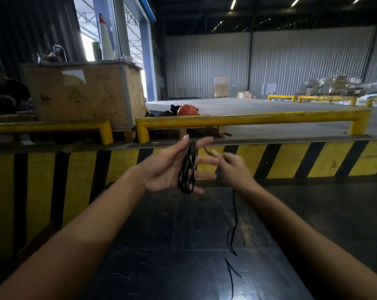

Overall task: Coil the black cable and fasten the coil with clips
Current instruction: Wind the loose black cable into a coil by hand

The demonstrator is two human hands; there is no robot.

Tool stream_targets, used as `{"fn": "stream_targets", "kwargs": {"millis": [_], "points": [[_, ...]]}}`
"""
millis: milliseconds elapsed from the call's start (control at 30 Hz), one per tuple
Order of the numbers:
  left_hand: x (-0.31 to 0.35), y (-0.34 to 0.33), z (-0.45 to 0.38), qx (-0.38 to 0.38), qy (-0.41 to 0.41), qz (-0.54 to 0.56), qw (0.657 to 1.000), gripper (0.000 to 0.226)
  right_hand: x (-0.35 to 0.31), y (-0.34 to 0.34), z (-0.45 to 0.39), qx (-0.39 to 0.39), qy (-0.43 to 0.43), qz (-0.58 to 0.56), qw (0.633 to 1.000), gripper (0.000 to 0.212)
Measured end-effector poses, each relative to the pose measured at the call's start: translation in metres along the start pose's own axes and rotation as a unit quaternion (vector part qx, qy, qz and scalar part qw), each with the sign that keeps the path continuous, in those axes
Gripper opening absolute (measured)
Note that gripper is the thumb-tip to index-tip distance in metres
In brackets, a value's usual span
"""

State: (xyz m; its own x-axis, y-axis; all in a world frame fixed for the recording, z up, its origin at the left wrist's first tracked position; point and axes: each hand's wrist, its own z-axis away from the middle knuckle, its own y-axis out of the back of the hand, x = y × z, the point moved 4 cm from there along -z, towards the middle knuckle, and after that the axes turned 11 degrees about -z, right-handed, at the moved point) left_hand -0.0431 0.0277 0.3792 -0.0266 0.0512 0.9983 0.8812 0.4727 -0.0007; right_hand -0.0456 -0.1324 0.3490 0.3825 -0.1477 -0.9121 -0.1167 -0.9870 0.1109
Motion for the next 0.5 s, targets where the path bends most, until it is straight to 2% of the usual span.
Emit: {"fn": "stream_targets", "kwargs": {"millis": [67,100,167,233,300,400,500], "points": [[0.015,-0.001,-0.006,0.05,-0.07,0.04,0.995,0.051,0.018,-0.027,0.015,-0.069,-0.034,-0.011,0.997,0.035],[0.022,0.0,-0.009,0.099,-0.096,0.04,0.99,0.048,0.026,-0.041,0.025,-0.104,-0.04,0.006,0.994,0.034],[0.03,0.006,-0.013,0.192,-0.121,-0.003,0.974,0.044,0.035,-0.063,0.043,-0.172,-0.038,0.061,0.983,0.028],[0.029,0.013,-0.013,0.256,-0.113,-0.102,0.955,0.043,0.035,-0.071,0.051,-0.221,-0.019,0.1,0.97,0.024],[0.026,0.022,-0.01,0.3,-0.087,-0.271,0.91,0.045,0.024,-0.064,0.046,-0.228,0.007,0.138,0.964,0.022],[0.017,0.035,-0.002,0.308,-0.006,-0.486,0.818,0.045,0.003,-0.039,0.028,-0.193,0.054,0.18,0.963,0.018],[-0.004,0.042,0.004,0.229,0.113,-0.549,0.795,0.043,-0.017,-0.015,0.009,-0.155,0.095,0.212,0.96,0.011]]}}
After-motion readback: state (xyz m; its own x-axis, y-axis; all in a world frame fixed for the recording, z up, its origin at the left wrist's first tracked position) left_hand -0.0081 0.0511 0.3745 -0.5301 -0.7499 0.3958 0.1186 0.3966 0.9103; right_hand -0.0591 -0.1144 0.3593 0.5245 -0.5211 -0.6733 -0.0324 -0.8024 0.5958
